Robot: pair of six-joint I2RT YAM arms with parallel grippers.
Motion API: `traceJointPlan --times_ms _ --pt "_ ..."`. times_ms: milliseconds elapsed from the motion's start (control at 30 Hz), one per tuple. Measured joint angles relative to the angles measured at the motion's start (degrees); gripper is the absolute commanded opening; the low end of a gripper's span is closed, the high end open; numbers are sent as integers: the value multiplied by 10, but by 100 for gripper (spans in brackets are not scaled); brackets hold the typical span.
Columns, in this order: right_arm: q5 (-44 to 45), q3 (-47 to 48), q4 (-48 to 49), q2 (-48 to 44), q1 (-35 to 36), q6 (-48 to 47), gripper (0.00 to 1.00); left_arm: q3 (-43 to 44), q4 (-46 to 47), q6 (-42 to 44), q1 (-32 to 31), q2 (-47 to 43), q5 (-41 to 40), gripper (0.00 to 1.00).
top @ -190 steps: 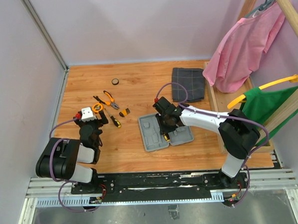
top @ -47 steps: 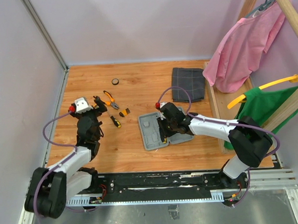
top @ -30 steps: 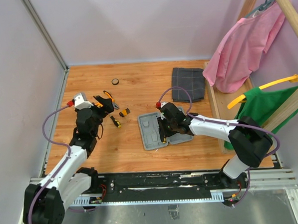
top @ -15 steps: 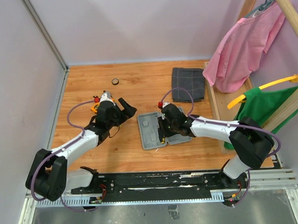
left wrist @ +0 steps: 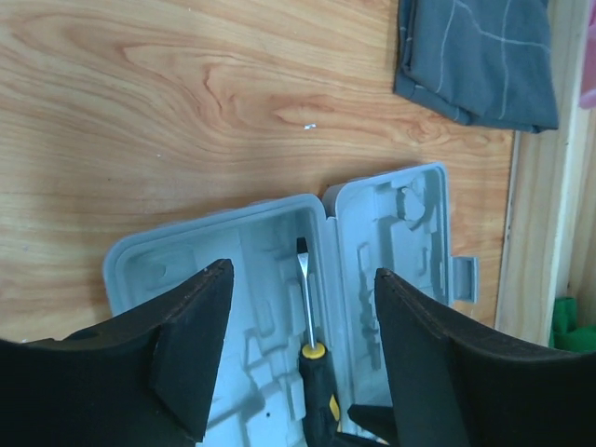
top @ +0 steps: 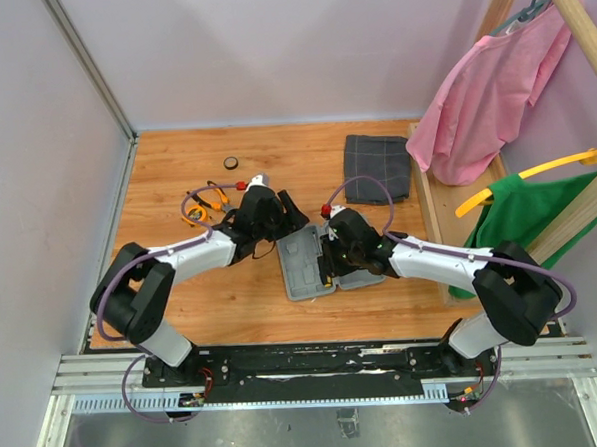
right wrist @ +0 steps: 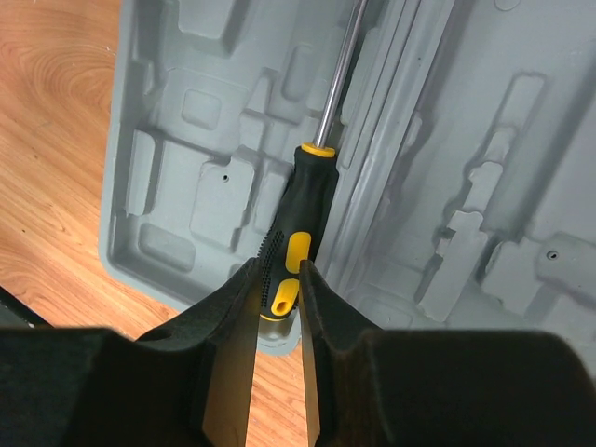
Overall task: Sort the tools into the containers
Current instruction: Adjust the screwdriver in the storage box.
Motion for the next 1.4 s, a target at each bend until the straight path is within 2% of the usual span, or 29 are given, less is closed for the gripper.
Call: traceJointPlan --times_ms 167,367,700,833,1233,1400 --pt "0 -1 0 0 0 0 24 26 -2 0 -12 54 10 55" --pt "-7 -2 0 0 0 0 24 37 -2 0 -27 75 17 40" --pt "-16 -2 -2 11 0 0 22 65 -20 0 -46 111 12 32" --pt "-15 -2 -3 13 0 1 22 74 -29 0 -51 123 8 24" --pt "-15 -2 -3 13 0 1 22 92 -55 2 -64 144 -18 19" --pt "-15 -2 -3 13 0 1 22 110 -68 7 -64 155 -31 14"
